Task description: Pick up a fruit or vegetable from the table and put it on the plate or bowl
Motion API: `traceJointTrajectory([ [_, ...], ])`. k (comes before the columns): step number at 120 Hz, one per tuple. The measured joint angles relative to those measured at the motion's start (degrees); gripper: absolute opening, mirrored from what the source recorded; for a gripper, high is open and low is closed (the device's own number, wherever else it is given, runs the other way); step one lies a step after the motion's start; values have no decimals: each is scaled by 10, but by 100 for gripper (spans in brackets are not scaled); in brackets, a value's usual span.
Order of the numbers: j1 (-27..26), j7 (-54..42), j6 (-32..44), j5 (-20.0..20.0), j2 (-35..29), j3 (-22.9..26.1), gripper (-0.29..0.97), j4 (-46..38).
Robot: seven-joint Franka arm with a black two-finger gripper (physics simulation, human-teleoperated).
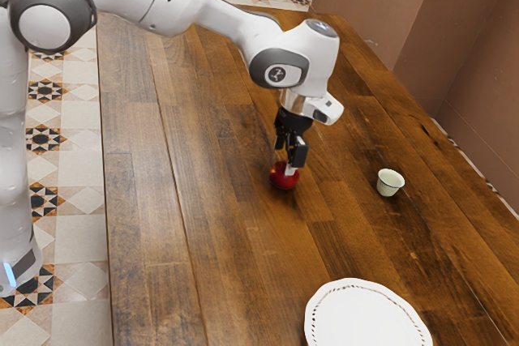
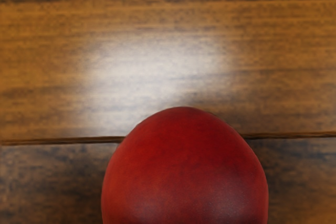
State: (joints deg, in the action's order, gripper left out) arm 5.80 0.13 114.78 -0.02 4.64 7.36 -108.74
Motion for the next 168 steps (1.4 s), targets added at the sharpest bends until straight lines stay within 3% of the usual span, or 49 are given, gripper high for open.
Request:
traceJointTrajectory([
  [136,-1,-1,20,4,56,3,68,5],
  [142,-1,-1,21,4,56,3,65,6],
  [157,-1,-1,25,7,58,3,43,6],
  [168,-2,0,26,7,57,3,38,6],
])
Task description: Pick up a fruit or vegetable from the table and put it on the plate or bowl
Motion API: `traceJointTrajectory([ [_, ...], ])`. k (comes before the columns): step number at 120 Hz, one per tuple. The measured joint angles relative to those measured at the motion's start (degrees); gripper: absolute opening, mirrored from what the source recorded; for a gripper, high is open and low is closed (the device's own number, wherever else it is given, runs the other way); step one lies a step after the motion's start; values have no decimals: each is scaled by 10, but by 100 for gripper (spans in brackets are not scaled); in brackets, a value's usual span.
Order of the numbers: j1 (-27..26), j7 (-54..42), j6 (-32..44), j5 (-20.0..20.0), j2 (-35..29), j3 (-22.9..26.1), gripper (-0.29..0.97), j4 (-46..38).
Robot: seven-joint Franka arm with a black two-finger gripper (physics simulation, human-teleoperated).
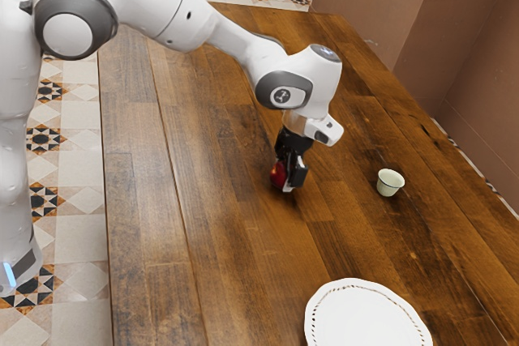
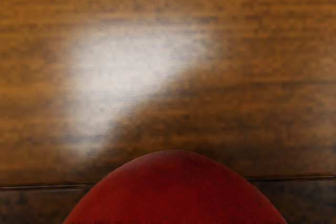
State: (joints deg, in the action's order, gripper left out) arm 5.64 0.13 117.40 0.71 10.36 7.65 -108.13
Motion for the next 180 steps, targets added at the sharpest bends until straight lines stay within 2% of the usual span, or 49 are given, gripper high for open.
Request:
traceJointTrajectory([
  [20,-1,2,-7,-1,-24,8,37,0],
  [38,2,2,-29,-1,-72,42,37,0],
  [57,9,-1,-80,-3,-81,99,37,64],
  [81,7,-3,-112,-7,-86,182,37,82],
  [98,-11,-4,-123,-10,-87,228,37,87],
  [110,-35,-4,-125,-16,-83,241,37,88],
  [119,-46,-5,-125,-22,-69,243,37,104],
  [139,-35,-4,-123,-53,-14,242,37,157],
  [152,-71,-1,-116,-76,14,242,38,184],
  [180,-135,3,-115,-133,142,237,37,297],
])
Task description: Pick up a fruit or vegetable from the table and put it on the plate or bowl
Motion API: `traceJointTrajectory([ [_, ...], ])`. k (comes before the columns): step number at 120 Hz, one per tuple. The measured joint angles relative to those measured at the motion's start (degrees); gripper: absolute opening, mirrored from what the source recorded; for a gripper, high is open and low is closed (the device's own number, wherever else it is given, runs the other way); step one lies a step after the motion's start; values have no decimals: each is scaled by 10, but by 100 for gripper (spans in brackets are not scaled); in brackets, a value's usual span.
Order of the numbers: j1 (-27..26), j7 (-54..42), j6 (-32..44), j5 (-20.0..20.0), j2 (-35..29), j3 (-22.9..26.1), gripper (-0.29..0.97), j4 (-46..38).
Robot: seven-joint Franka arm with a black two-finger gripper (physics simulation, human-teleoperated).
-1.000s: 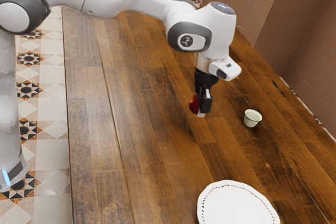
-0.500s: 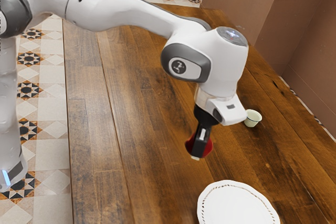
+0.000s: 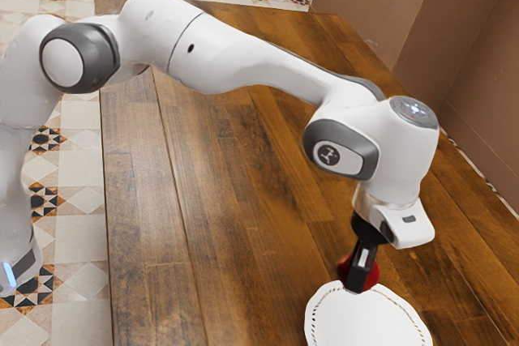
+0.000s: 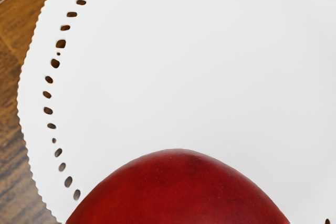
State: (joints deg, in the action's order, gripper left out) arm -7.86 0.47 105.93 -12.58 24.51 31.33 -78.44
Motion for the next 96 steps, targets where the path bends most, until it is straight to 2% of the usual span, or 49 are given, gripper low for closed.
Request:
traceJointTrajectory([
  [24,-33,3,0,-26,66,-4,37,44],
  [54,-45,5,0,-32,80,-7,37,54],
  [71,-45,3,-1,-51,79,-6,56,54],
  [96,-45,0,-1,-60,78,-5,65,54],
])
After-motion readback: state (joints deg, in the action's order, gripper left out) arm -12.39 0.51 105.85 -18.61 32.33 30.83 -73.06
